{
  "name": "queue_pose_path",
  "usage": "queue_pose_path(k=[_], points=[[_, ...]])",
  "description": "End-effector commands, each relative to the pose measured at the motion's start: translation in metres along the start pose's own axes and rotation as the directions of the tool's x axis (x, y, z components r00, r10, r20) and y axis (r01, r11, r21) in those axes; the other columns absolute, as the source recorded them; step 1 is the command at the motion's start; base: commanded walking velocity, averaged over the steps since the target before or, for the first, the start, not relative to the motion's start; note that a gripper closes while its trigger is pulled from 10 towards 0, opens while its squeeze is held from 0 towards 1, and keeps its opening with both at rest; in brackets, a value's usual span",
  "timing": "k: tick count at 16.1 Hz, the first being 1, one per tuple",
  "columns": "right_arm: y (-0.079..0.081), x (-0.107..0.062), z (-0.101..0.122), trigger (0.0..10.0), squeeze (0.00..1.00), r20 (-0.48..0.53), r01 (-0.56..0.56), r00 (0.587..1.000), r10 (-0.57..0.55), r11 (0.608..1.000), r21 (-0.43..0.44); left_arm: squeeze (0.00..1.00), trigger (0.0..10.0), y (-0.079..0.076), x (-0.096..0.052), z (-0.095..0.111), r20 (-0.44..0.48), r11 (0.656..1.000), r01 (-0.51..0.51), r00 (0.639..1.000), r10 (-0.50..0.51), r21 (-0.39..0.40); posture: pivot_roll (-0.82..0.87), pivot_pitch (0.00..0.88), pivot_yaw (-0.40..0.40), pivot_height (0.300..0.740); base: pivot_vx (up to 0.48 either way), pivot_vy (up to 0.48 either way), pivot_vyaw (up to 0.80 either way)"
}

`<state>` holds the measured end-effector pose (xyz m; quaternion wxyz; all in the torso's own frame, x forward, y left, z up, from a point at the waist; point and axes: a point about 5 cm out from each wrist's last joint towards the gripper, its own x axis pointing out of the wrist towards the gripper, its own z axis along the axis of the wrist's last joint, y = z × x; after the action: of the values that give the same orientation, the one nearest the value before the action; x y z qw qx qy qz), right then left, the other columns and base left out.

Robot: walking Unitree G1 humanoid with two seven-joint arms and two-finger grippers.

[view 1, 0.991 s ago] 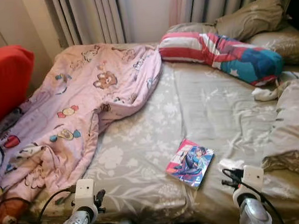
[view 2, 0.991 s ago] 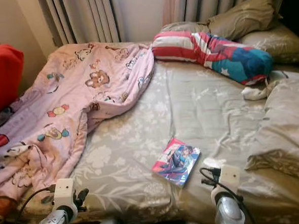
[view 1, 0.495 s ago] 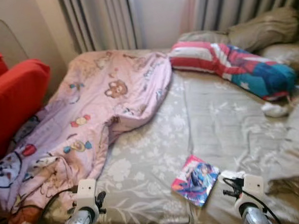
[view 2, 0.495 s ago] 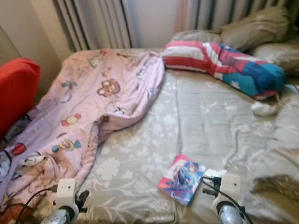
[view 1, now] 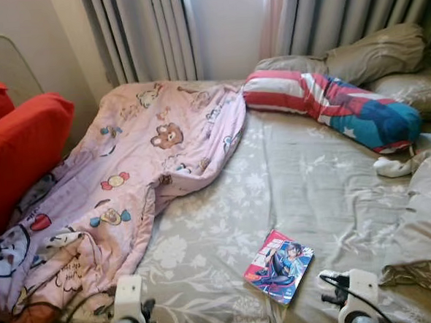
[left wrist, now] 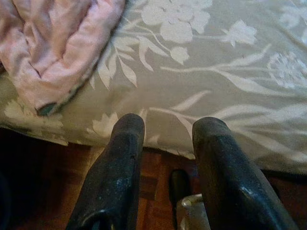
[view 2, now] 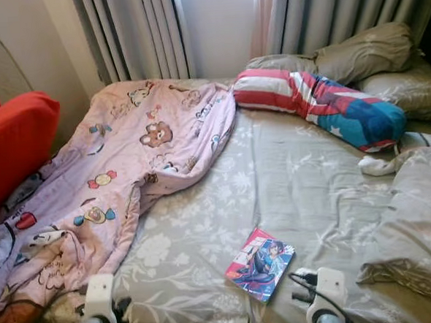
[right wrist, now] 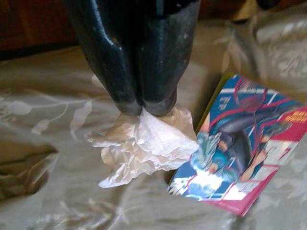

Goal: Clean up the room

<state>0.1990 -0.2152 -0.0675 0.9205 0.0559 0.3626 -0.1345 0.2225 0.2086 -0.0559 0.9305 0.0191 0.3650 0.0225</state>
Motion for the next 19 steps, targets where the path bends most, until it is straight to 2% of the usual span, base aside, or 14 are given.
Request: queue_pose_path(k=[1, 6, 7, 11, 15, 19], points=[[0.003, -0.002, -0.008, 10.0, 0.00, -0.039, -0.007, 0.999, 0.006, 1.000, -0.013, 0.00, 10.0, -0.001, -0.001, -0.005, -0.033, 1.000, 0.009, 0.999, -0.009, 0.019, 0.06, 0.000, 0.013, 0.740, 0.000, 0.000, 0.00], [0.004, -0.003, -0.014, 10.0, 0.00, -0.062, -0.014, 0.998, 0.012, 1.000, -0.022, 0.00, 10.0, 0.001, -0.001, -0.005, -0.032, 1.000, -0.002, 0.999, 0.002, 0.017, 0.06, 0.000, 0.012, 0.740, 0.000, 0.000, 0.00], [0.005, -0.003, -0.013, 10.0, 0.00, -0.064, -0.034, 0.998, 0.030, 0.998, -0.053, 0.00, 10.0, 0.001, -0.001, -0.005, -0.031, 1.000, -0.009, 0.999, 0.010, 0.020, 0.06, 0.000, 0.009, 0.740, 0.000, 0.000, 0.00], [0.010, -0.003, -0.015, 10.0, 0.00, -0.071, -0.048, 0.997, 0.042, 0.996, -0.078, 0.00, 10.0, 0.001, -0.003, -0.013, -0.047, 1.000, -0.013, 0.999, 0.014, 0.009, 0.06, 0.000, 0.007, 0.740, 0.000, 0.000, 0.00], [0.009, -0.004, -0.018, 10.0, 0.00, -0.084, -0.045, 0.996, 0.038, 0.996, -0.075, 0.00, 10.0, 0.002, -0.004, -0.014, -0.046, 1.000, -0.010, 0.999, 0.011, 0.013, 0.06, 0.000, 0.010, 0.740, 0.000, 0.000, 0.00], [0.009, -0.006, -0.021, 10.0, 0.00, -0.093, -0.048, 0.995, 0.040, 0.996, -0.080, 0.00, 10.0, 0.001, -0.004, -0.014, -0.041, 1.000, -0.003, 0.999, 0.003, 0.018, 0.06, 0.000, 0.013, 0.740, -0.287, 0.000, 0.00]])
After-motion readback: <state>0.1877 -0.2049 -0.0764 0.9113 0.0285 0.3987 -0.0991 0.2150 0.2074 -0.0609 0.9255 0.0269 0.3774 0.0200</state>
